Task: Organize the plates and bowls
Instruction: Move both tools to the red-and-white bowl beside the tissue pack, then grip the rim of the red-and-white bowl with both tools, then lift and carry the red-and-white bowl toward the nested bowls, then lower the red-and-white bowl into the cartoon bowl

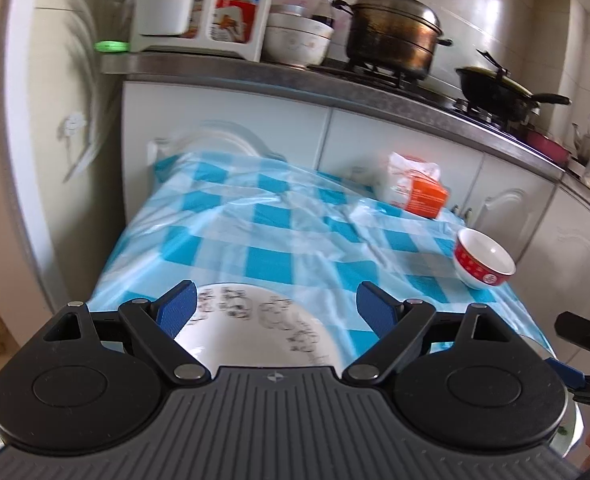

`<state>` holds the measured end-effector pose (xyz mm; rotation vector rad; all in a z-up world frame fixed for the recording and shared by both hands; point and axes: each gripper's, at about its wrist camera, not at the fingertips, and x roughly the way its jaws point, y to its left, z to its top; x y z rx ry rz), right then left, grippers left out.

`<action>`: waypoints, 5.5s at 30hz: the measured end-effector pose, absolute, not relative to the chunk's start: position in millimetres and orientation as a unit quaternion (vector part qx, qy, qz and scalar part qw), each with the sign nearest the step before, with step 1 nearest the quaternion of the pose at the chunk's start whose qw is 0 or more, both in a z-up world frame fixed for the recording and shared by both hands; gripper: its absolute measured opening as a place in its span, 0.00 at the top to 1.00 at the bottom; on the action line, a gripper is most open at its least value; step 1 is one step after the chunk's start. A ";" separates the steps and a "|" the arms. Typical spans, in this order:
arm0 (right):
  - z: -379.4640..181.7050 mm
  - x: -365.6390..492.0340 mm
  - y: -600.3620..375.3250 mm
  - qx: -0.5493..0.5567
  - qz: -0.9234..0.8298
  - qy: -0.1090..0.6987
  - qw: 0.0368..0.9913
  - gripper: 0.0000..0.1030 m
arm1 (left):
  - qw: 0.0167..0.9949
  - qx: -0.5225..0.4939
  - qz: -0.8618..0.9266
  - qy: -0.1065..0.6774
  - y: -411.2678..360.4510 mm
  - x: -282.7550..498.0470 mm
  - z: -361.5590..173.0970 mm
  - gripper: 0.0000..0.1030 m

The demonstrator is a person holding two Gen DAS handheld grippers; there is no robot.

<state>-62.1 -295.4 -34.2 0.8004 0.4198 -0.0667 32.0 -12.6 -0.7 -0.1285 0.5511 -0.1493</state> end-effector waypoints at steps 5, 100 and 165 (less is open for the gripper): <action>-34.3 -64.4 -314.1 0.385 -0.050 0.201 0.899 0.01 | 0.950 -0.066 -0.105 0.288 -33.7 42.9 -0.5 0.00; -34.1 12.1 -403.7 0.465 0.038 0.203 0.861 0.30 | 0.893 -0.094 -0.271 0.348 -185.8 145.7 -9.0 0.68; -20.3 16.8 -159.3 0.373 0.152 0.290 0.868 0.28 | 0.924 -0.164 -0.105 0.329 60.3 25.4 -24.1 0.61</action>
